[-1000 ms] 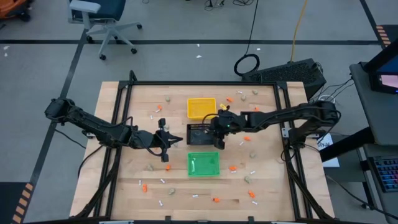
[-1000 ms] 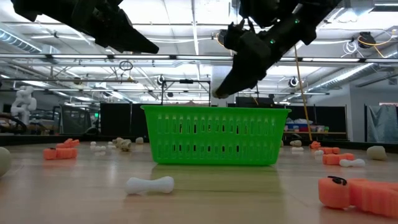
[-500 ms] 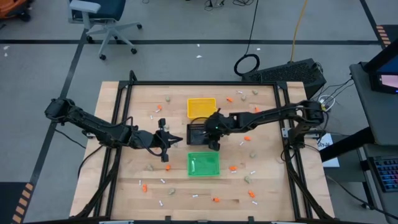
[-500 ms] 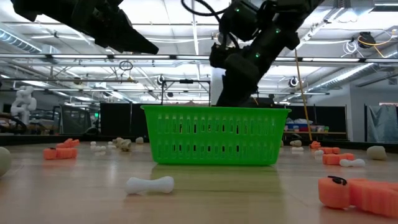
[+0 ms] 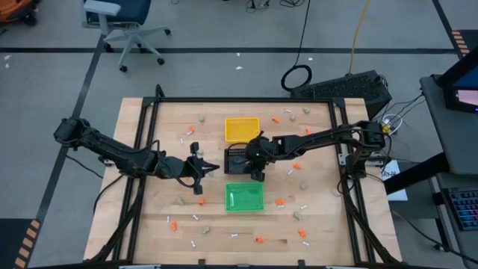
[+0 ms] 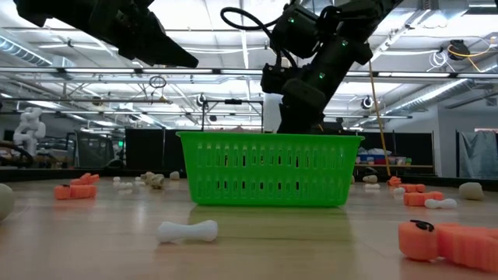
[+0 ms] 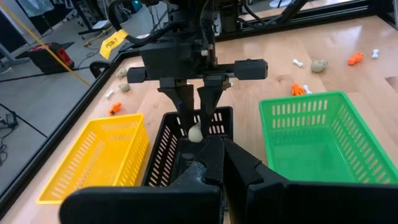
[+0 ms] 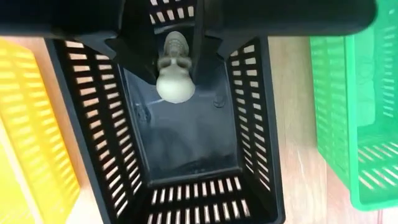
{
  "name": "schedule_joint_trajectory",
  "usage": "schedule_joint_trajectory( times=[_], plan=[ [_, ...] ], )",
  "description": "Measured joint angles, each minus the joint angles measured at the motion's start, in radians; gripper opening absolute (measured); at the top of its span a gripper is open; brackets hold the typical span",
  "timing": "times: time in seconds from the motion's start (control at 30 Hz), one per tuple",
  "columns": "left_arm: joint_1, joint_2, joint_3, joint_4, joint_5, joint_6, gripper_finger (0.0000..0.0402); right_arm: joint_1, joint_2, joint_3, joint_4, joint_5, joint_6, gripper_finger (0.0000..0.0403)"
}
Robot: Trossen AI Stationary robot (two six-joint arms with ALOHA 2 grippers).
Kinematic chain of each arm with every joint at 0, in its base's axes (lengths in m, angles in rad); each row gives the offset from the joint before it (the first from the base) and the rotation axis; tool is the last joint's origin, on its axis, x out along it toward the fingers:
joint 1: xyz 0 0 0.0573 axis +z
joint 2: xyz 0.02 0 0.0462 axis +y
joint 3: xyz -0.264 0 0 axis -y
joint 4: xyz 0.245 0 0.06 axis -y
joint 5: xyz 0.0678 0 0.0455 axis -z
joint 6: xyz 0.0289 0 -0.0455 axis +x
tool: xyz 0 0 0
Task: Sort Halloween decoration
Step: Put the gray skull toy into the black basket
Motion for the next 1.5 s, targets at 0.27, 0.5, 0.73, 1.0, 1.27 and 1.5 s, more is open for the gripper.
schedule_joint_trajectory(
  times=[0.27,0.5,0.73,1.0,1.27,1.5],
  plan=[
    [0.0,0.0,0.0,0.0,0.0,0.0,0.0,0.004,0.0,0.0,0.008,0.079,-0.018,0.014],
    [0.0,0.0,0.0,-0.005,0.0,-0.001,0.0,0.055,-0.056,0.0,-0.021,0.129,-0.039,0.0168],
    [0.0,0.0,0.001,-0.033,0.0,-0.002,0.0,0.17,-0.212,0.0,-0.038,0.129,-0.086,0.0168],
    [0.0,0.0,0.001,-0.039,-0.014,-0.027,0.0,0.289,-0.305,-0.12,-0.036,0.134,-0.049,0.0169],
    [0.0,0.0,0.001,-0.056,-0.074,-0.087,0.0,0.374,-0.308,-0.278,0.171,0.207,-0.038,0.0169],
    [0.0,0.0,0.001,-0.062,-0.078,-0.227,0.0,0.405,-0.308,-0.331,0.328,0.206,-0.125,0.0169]
  ],
)
